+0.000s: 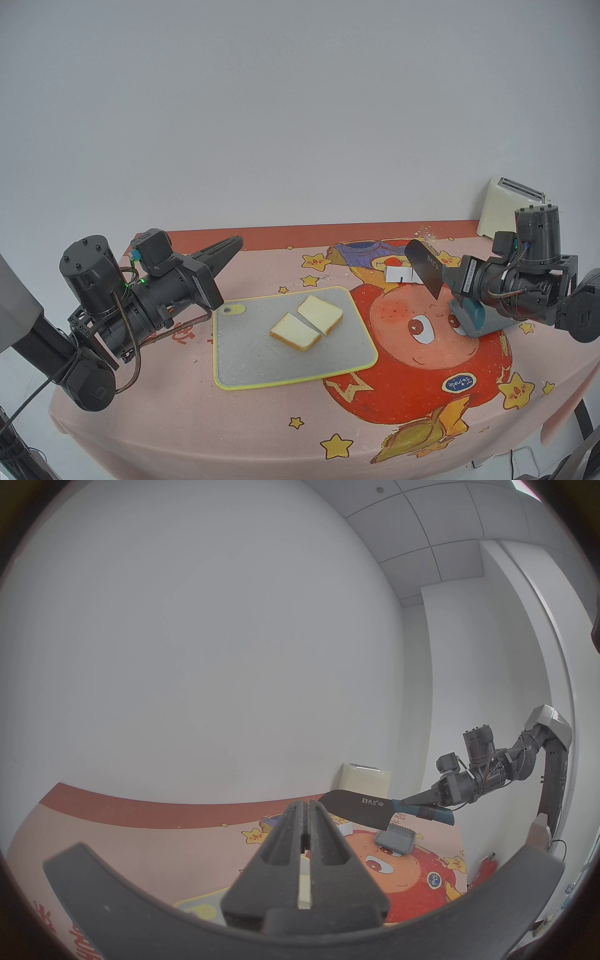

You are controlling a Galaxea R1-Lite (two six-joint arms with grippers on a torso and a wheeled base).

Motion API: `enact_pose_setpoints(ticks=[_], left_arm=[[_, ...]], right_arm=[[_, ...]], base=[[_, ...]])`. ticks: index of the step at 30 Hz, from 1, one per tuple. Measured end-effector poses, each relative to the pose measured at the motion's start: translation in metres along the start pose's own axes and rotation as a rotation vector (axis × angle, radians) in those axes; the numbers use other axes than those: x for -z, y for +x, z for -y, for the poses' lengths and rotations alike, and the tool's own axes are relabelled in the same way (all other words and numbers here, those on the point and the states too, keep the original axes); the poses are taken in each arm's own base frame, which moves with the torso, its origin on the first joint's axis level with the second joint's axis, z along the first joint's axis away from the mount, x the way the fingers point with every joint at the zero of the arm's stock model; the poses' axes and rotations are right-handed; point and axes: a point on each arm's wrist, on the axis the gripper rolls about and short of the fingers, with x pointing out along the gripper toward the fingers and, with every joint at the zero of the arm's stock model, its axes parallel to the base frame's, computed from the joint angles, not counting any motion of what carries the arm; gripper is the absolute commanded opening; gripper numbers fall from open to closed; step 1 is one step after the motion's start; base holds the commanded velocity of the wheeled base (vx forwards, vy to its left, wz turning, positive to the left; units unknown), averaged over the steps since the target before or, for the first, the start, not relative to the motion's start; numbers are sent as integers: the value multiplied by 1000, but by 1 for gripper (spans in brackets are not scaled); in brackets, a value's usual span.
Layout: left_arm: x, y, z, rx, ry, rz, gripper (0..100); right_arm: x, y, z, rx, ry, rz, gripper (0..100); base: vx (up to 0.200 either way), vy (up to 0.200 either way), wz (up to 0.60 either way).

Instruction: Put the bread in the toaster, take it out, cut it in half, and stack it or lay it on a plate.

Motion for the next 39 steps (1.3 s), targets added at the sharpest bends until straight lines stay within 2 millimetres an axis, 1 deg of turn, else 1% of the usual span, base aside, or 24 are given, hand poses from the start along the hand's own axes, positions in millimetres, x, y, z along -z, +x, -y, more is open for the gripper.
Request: enact_pose_setpoints(ticks=[10,16,25,30,39], left_arm=[[1,-1,0,-1,-1,-4,0],[1,0,0,0,-1,-4,0],[2,-1,0,1,-2,-6,0],[2,-1,0,1,-2,-8,0],[2,-1,0,1,-3,-10,0]], right_arm=[[-1,4,3,24,6,7,0],[-8,5,2,5,23,80,0],[0,11,5,22,16,58,0],[5,14,4,25,10,42,0],[8,17,4,45,5,39,0]], base=[[0,0,0],[0,0,0],[0,0,0],[0,0,0],[0,0,0]])
